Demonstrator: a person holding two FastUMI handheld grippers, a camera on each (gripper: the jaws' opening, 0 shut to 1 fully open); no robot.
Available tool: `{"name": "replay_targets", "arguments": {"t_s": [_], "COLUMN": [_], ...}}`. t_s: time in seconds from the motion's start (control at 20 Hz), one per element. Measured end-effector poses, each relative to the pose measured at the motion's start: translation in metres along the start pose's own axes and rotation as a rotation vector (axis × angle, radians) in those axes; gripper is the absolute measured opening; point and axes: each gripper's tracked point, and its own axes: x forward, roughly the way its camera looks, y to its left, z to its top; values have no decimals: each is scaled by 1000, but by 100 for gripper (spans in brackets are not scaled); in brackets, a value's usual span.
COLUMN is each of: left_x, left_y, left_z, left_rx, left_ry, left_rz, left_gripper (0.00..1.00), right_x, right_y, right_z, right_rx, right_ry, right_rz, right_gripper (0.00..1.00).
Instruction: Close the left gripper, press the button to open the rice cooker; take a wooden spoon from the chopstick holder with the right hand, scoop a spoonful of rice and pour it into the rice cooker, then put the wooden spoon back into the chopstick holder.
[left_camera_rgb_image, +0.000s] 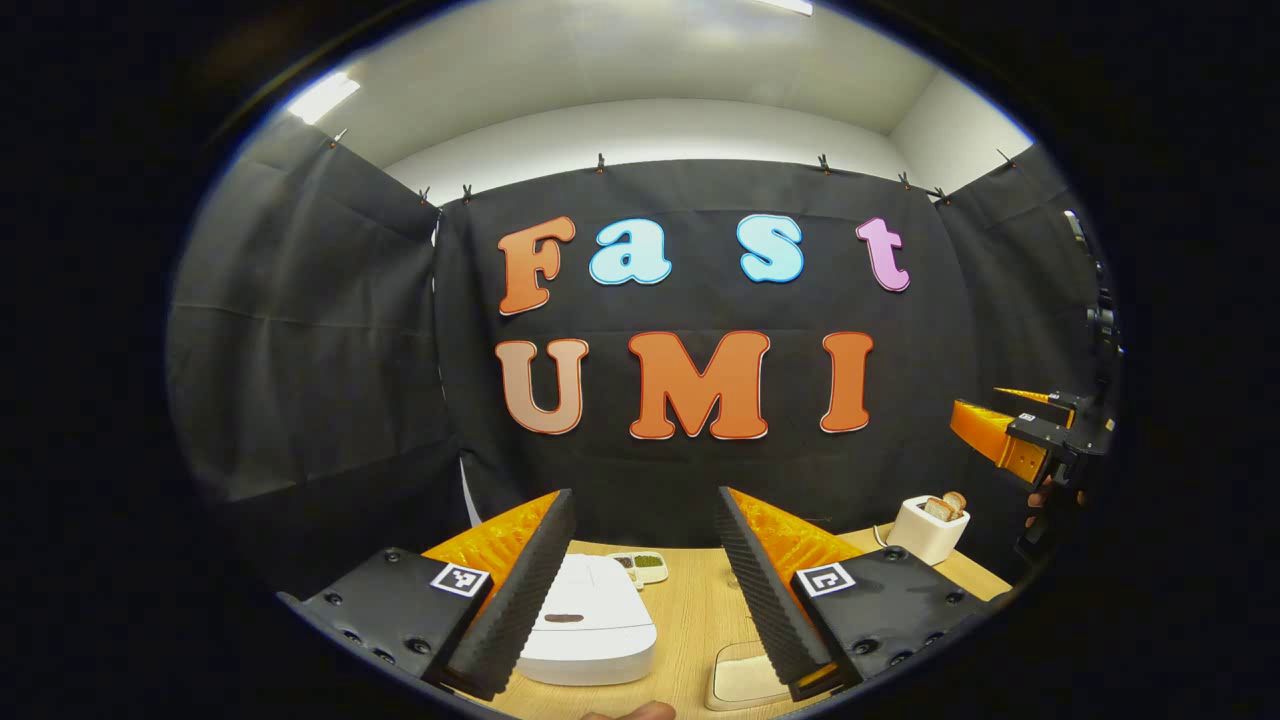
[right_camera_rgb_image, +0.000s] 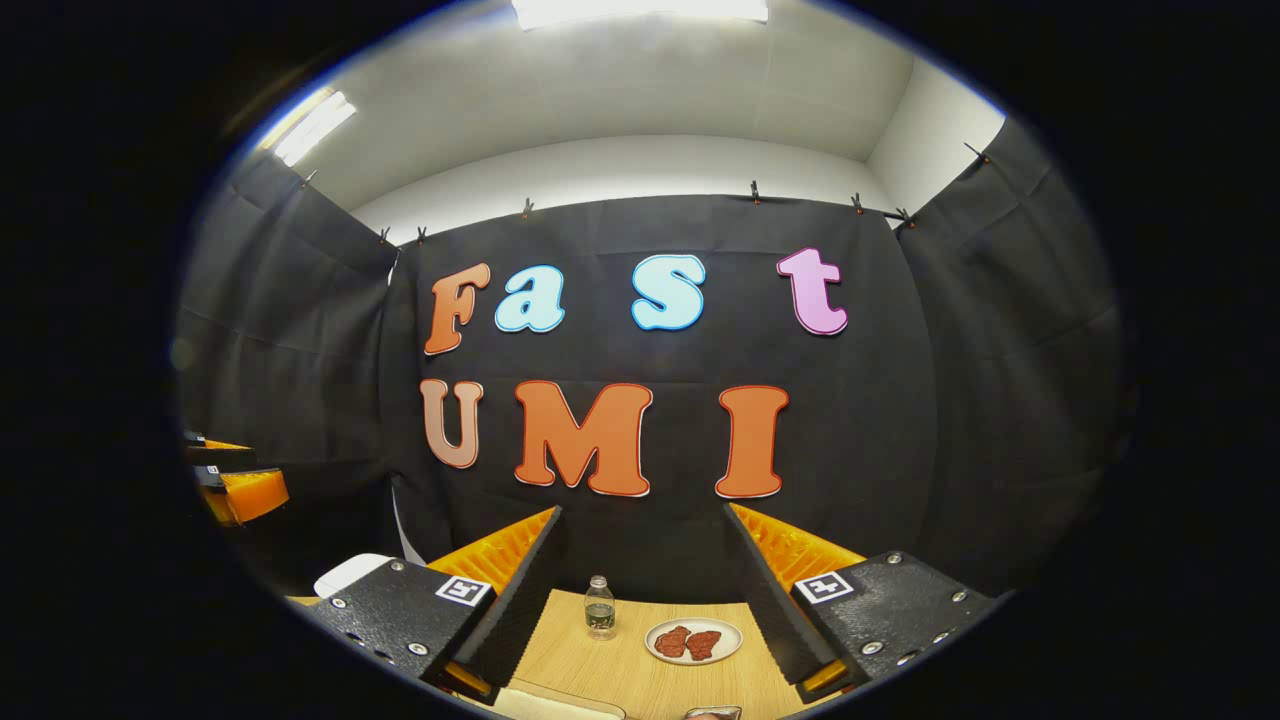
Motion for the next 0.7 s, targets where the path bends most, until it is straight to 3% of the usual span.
{"name": "replay_targets", "arguments": {"t_s": [0.7], "left_x": [11], "left_y": [28], "left_z": [-16], "left_rx": [-39], "left_ry": [50], "left_rz": [46], "left_gripper": [95], "right_x": [2], "right_y": [1], "right_z": [-3], "right_rx": [-25], "right_ry": [14], "right_rz": [-5], "right_gripper": [95]}}
